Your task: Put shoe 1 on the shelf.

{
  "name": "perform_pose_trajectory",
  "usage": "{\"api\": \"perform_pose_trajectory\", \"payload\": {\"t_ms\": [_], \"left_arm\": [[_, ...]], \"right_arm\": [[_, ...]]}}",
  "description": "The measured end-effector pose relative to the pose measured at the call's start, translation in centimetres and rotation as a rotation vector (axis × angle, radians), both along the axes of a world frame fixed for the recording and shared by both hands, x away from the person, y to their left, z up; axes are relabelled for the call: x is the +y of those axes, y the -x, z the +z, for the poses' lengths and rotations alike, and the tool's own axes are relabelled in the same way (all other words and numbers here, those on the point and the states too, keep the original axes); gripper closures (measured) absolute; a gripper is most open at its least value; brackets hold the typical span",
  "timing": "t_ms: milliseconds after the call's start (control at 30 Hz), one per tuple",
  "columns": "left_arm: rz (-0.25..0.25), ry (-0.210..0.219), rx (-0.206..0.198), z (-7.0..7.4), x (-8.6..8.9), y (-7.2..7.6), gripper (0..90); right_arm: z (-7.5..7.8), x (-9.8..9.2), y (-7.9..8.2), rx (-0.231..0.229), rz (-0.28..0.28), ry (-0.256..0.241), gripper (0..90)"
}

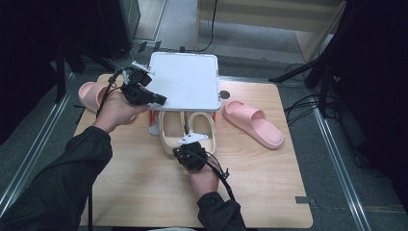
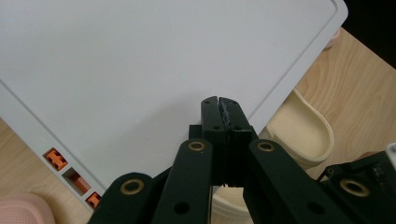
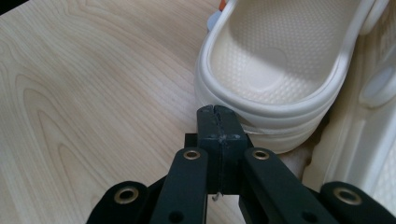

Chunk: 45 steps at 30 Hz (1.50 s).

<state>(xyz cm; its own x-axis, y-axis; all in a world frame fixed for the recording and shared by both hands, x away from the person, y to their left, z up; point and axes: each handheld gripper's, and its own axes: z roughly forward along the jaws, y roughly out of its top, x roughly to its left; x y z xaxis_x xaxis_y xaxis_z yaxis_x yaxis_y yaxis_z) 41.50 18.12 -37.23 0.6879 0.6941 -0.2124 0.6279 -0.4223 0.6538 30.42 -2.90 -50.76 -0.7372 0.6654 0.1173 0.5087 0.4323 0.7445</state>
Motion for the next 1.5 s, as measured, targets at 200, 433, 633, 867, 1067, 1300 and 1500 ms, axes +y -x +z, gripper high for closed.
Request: {"api": "perform_pose_trajectory", "payload": {"t_ms": [200, 433, 633, 867, 1067, 1300, 1500], "left_arm": [[0.005, -0.002, 0.002, 0.0, -0.2, 0.0, 89.7], [0.008, -0.001, 0.008, 0.0, -0.1, 0.0, 89.7], [0.008, 0.000, 0.009, 0.0, -0.1, 0.0, 89.7], [0.013, -0.001, 0.004, 0.0, -0.2, 0.1, 89.7], [0.012, 0.001, 0.007, 0.0, -0.1, 0.0, 89.6], [0.014, 0.009, 0.012, 0.0, 0.0, 0.0, 89.6], [0.015, 0.005, 0.011, 0.0, 0.0, 0.0, 89.6]], "right_arm": [[-0.1, 0.5, -0.5, -0.003, -0.019, 0.008, 90.0], [-0.1, 1.9, -2.0, -0.031, -0.021, 0.027, 90.0], [-0.1, 2.8, -3.8, -0.031, -0.069, 0.019, 90.0], [-0.2, 3.7, -5.3, -0.030, -0.100, 0.018, 89.6], [-0.2, 3.9, -5.7, -0.031, -0.096, 0.031, 89.8], [0.3, 2.9, -3.9, -0.023, -0.066, 0.003, 89.9], [0.8, 0.6, -1.6, -0.015, -0.042, -0.015, 89.8]]}}
